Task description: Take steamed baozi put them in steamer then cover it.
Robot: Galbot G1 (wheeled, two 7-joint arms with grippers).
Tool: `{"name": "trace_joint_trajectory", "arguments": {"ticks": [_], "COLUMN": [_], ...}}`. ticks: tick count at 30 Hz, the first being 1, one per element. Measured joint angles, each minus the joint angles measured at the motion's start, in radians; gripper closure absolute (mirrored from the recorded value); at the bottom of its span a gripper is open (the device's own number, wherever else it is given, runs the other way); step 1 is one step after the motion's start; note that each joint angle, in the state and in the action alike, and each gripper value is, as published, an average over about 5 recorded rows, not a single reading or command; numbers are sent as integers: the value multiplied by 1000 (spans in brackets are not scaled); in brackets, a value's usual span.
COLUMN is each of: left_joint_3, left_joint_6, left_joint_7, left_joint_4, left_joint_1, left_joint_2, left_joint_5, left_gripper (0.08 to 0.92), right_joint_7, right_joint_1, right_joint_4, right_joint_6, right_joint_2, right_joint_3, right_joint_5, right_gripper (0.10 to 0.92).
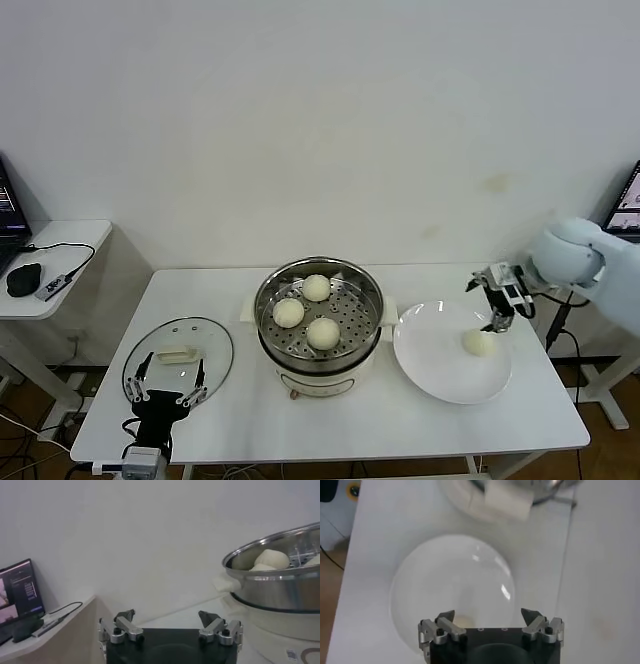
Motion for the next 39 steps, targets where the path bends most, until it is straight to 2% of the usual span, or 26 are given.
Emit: {"name": "trace_joint_trajectory", "arguments": {"ticks": [13, 25, 39], "left_joint_3": [-13, -25, -31], "left_joint_6": [0, 0, 1], "left_joint_7": [0, 0, 0], "left_joint_4": [16, 21, 26], "left_joint_1": [9, 11, 14], "left_joint_2": [-4, -3, -8], "left_joint_5": [0, -1, -3], "left_gripper": [177, 177, 177], "right_joint_7": [9, 46, 39], "right_joint_1": [-286, -412, -453], "right_joint_4": [-154, -320, -424], "right_joint_6": [-6, 15, 7], "right_joint_2": [30, 158, 248], "right_joint_3": [225, 354, 396], "right_joint_5": [-89, -146, -194], "right_gripper": [208, 230, 361]}}
